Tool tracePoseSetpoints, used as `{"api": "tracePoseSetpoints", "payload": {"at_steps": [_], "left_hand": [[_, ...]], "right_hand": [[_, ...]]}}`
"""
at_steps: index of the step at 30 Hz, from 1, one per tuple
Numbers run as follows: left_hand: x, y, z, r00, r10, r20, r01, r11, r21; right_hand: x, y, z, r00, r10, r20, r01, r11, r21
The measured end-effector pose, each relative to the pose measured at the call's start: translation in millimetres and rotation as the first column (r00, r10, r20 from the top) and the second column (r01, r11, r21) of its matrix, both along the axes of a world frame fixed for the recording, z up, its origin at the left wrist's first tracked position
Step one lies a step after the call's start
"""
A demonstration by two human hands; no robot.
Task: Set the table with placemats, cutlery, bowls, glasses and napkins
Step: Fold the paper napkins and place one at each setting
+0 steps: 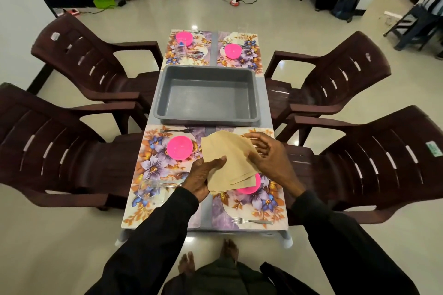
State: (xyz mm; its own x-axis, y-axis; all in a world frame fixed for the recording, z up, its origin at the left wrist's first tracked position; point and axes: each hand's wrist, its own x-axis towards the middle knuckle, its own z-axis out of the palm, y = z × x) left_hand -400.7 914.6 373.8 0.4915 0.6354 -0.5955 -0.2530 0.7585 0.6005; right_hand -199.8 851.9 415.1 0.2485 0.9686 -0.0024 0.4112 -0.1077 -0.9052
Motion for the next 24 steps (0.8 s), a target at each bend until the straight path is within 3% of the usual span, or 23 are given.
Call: {"api": "tracePoseSetpoints", "payload": {"at_steps": [2, 4, 7, 10, 12, 17, 24], "left_hand": [[-1, 0, 2, 1.0, 0.001, 0.023, 0.0, 0.999, -0.037], [-3, -1, 5, 0.999, 0.011, 0.041, -0.008, 0.997, -0.08], [-5, 1, 1, 0.999, 0.022, 0.035, -0.018, 0.994, -0.106], [-9, 3, -2, 1.0, 0.018, 0.006, -0.018, 0.994, -0.112], [-11, 5, -4, 1.0, 0.0, 0.006, 0.001, 0.993, -0.118], [-9, 7, -10, 0.992, -0.118, -0.033, 0.116, 0.992, -0.051], [2, 12, -22, 0.995, -0.096, -0.009, 0.095, 0.993, -0.077]], "right_hand": [[1, 1, -1, 0.999, 0.002, 0.052, -0.001, 1.0, -0.028], [0, 1, -3, 0.986, 0.148, 0.077, -0.143, 0.987, -0.072], [-7, -4, -6, 0.963, 0.266, -0.043, -0.269, 0.958, -0.1], [-10, -7, -10, 0.986, 0.122, -0.118, -0.127, 0.991, -0.044], [-7, -2, -13, 0.996, 0.032, -0.083, -0.035, 0.999, -0.041], [1, 10, -17, 0.996, 0.083, -0.034, -0.089, 0.952, -0.292], [42, 15, -28, 0.978, -0.08, -0.193, -0.005, 0.916, -0.401]]}}
